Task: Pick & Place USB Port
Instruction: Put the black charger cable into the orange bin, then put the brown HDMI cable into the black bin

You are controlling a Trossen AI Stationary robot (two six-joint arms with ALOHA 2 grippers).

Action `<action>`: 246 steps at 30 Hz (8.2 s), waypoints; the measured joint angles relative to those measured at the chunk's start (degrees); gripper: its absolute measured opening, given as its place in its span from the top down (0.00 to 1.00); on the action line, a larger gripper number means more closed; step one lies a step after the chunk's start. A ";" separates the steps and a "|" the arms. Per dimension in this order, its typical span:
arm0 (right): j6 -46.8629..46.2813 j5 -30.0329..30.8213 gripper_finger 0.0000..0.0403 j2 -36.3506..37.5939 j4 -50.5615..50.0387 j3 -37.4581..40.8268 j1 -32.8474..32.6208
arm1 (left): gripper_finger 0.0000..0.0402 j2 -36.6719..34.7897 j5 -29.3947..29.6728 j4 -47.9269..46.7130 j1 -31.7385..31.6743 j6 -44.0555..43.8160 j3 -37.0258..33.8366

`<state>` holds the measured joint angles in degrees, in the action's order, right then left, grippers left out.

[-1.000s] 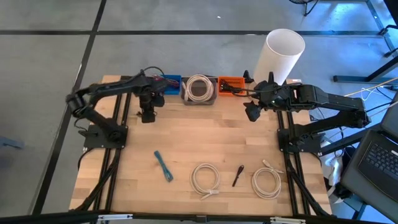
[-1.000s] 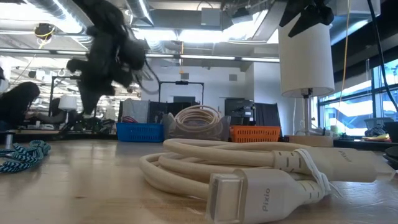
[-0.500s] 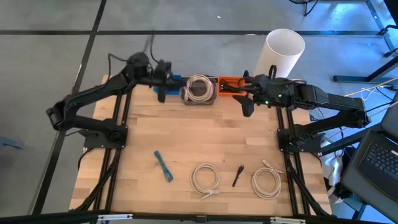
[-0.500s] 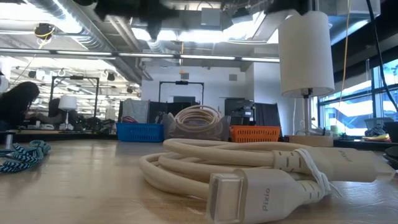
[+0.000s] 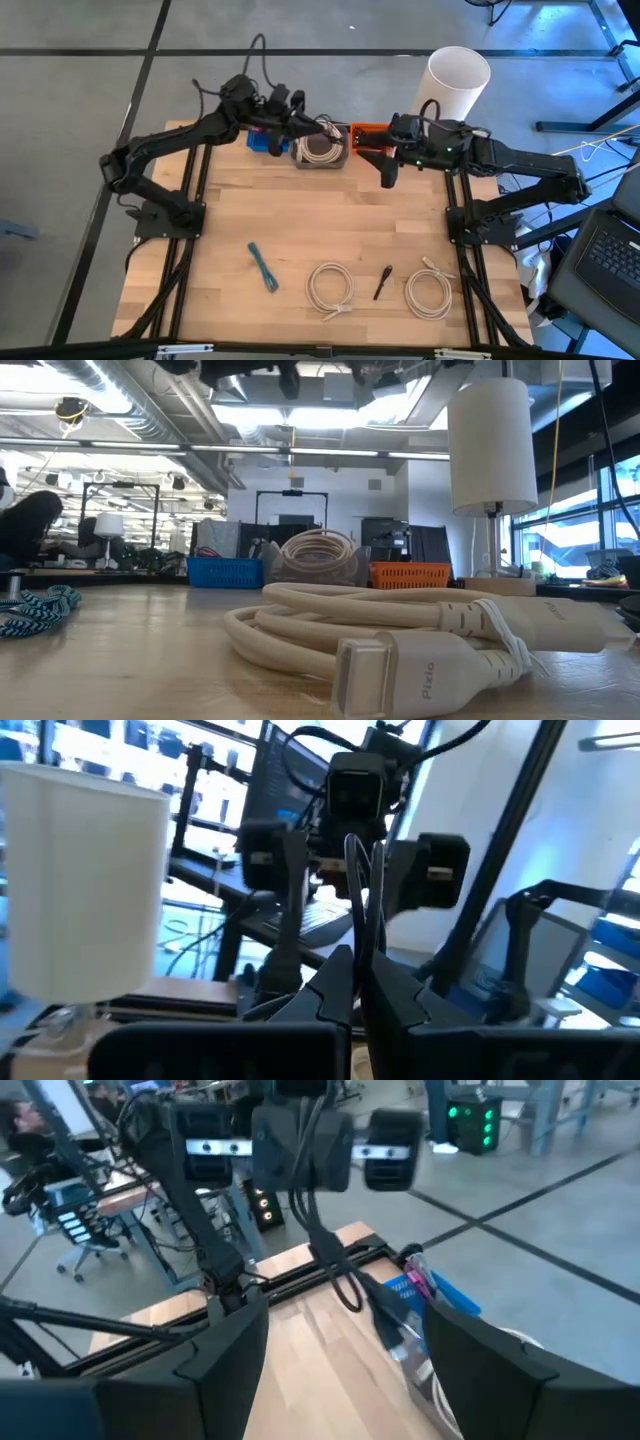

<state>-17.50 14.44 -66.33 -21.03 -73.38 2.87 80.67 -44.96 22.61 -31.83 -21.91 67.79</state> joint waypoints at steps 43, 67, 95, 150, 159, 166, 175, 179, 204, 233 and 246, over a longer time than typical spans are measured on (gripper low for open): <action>-0.27 8.22 0.95 0.27 -6.32 0.02 -0.02 | 0.80 14.76 -7.45 -8.90 4.40 2.60 16.42; 13.65 -12.13 0.96 -17.11 -24.46 0.00 26.50 | 0.65 11.87 -6.72 -31.04 -7.21 4.90 16.39; 43.45 -9.56 0.96 -52.49 -39.41 -26.49 37.67 | 0.67 0.12 0.44 -39.70 -7.94 10.21 16.37; -13.65 -16.76 0.60 -26.32 -50.80 -26.49 -9.47 | 0.67 0.14 16.65 -69.74 -1.21 25.83 16.35; -30.24 -7.05 0.60 -33.34 -49.54 -26.47 -22.28 | 0.67 0.14 16.63 -67.78 -1.21 20.46 16.35; -38.21 -8.74 0.60 -45.12 -46.90 -26.47 -25.25 | 0.67 0.14 16.60 -66.12 -1.21 19.49 16.35; -39.38 -13.11 0.60 -56.24 -42.81 -26.43 -25.40 | 0.67 0.14 16.60 -66.12 -1.21 18.12 16.35; -39.60 -13.12 0.60 -58.38 -38.23 -26.43 -25.40 | 0.67 0.14 16.47 -66.58 -1.21 18.03 16.35; -32.99 -9.54 0.96 -60.42 -40.28 -26.27 -25.41 | 0.67 -1.12 16.95 -75.71 -1.21 19.67 16.35; 8.78 -1.85 0.96 -38.81 -32.25 -26.49 11.79 | 0.67 -6.92 21.43 -71.56 -1.21 17.10 16.35; 22.52 -0.55 0.96 -41.39 -18.39 -26.49 22.00 | 0.67 -6.90 21.52 -65.76 -1.21 19.04 16.35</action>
<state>5.02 13.89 -107.72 -39.42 -99.88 24.88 73.78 -23.44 -43.15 -33.04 -2.87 84.14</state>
